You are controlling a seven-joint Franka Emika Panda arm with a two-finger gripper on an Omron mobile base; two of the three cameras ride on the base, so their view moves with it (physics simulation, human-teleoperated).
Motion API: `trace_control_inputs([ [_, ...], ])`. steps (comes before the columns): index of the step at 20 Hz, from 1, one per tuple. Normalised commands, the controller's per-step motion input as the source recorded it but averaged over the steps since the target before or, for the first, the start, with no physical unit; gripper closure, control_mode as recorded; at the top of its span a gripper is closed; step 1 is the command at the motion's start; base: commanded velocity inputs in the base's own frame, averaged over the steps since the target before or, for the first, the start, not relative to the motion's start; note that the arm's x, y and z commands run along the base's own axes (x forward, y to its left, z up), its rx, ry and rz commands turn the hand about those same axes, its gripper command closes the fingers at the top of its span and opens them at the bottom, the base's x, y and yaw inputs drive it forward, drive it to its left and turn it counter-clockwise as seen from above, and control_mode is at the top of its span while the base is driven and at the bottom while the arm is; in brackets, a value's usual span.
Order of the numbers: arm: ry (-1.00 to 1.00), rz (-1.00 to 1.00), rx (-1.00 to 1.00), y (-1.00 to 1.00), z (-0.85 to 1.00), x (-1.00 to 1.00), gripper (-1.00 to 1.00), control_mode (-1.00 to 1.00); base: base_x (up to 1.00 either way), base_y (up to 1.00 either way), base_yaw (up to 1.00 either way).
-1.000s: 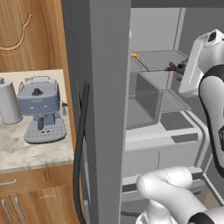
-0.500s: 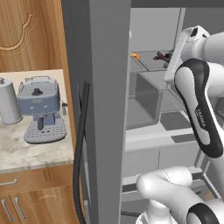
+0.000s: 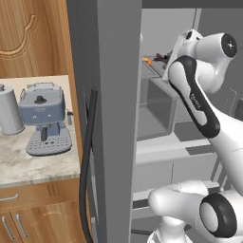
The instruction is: Transport the fish and lemon wedge to the fridge. Place the fish on the rack containing meat and place the lemon wedge on the rack containing the vegetable, ensuring meats and vegetables are on different racks.
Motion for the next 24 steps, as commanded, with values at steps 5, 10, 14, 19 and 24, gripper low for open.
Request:
trace_control_inputs([
  [5,0.11,0.02,0.0,0.0,-0.08,0.83,1.0,-1.0,0.0,0.0,0.0],
  [10,0.0,0.08,0.0,-0.03,-0.39,0.53,1.0,-1.0,0.0,0.0,0.0],
  [14,0.0,0.09,0.0,-0.06,-0.54,0.3,1.0,-1.0,0.0,0.0,0.0],
  [19,0.0,0.07,0.01,-0.02,-0.42,0.49,1.0,-1.0,0.0,0.0,0.0],
  [24,0.0,0.01,0.01,0.0,-0.18,0.69,1.0,-1.0,0.0,0.0,0.0],
])
